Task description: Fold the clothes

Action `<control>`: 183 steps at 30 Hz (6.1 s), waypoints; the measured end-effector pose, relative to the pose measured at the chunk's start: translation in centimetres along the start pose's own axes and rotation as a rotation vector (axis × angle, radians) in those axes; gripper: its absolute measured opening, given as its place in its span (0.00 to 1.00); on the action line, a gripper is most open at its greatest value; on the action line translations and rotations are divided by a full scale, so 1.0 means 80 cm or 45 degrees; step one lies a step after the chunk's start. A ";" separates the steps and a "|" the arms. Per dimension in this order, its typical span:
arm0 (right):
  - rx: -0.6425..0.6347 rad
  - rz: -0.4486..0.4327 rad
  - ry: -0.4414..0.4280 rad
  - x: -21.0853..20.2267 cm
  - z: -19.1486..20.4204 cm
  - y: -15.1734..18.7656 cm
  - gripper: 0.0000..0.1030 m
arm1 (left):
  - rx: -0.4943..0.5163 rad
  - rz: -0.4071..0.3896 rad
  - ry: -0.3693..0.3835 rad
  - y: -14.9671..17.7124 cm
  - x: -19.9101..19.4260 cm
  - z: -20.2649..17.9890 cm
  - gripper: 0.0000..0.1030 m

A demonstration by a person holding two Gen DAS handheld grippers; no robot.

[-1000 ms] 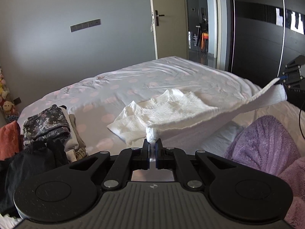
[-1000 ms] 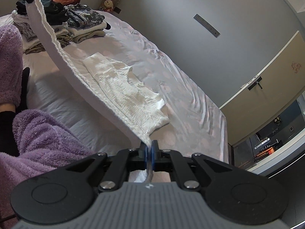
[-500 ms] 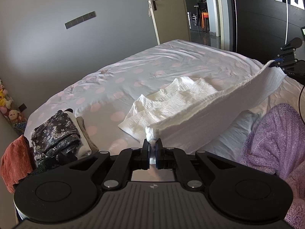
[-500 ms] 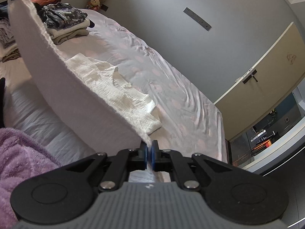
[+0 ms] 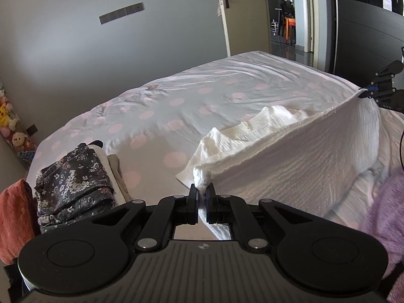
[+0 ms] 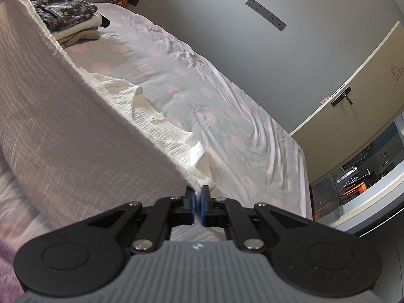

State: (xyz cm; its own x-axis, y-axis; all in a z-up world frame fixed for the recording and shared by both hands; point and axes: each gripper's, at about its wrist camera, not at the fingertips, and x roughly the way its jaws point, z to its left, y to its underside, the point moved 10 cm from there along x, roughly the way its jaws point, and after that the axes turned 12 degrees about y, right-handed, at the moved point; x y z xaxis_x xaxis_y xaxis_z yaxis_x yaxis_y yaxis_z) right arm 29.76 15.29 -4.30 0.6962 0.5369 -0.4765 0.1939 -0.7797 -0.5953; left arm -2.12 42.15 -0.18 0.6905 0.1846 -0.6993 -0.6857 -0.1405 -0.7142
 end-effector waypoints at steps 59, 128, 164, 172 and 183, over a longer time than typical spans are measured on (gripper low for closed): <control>0.897 0.457 -0.172 0.217 0.024 0.093 0.43 | -0.476 0.151 -0.020 0.058 0.224 0.062 0.25; 1.773 0.810 -0.159 0.147 0.068 0.266 0.51 | -1.394 0.125 0.226 0.209 0.241 0.028 0.46; 1.707 0.571 -0.256 0.007 0.043 0.229 0.10 | -1.001 0.160 0.069 0.181 0.138 -0.011 0.06; 1.471 0.790 -0.267 0.036 0.082 0.235 0.22 | -1.081 0.273 0.083 0.214 0.158 -0.014 0.10; 1.606 0.514 -0.124 -0.006 0.042 0.226 0.63 | -1.090 0.088 -0.030 0.200 0.114 -0.007 0.44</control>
State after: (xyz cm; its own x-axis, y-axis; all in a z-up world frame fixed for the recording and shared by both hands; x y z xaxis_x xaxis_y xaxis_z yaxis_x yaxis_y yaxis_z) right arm 30.57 2.01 -17.02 0.4905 0.4020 -0.7732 -0.8205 -0.0858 -0.5651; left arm -6.69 41.05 -17.97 0.6422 0.1678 -0.7480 -0.3097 -0.8358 -0.4533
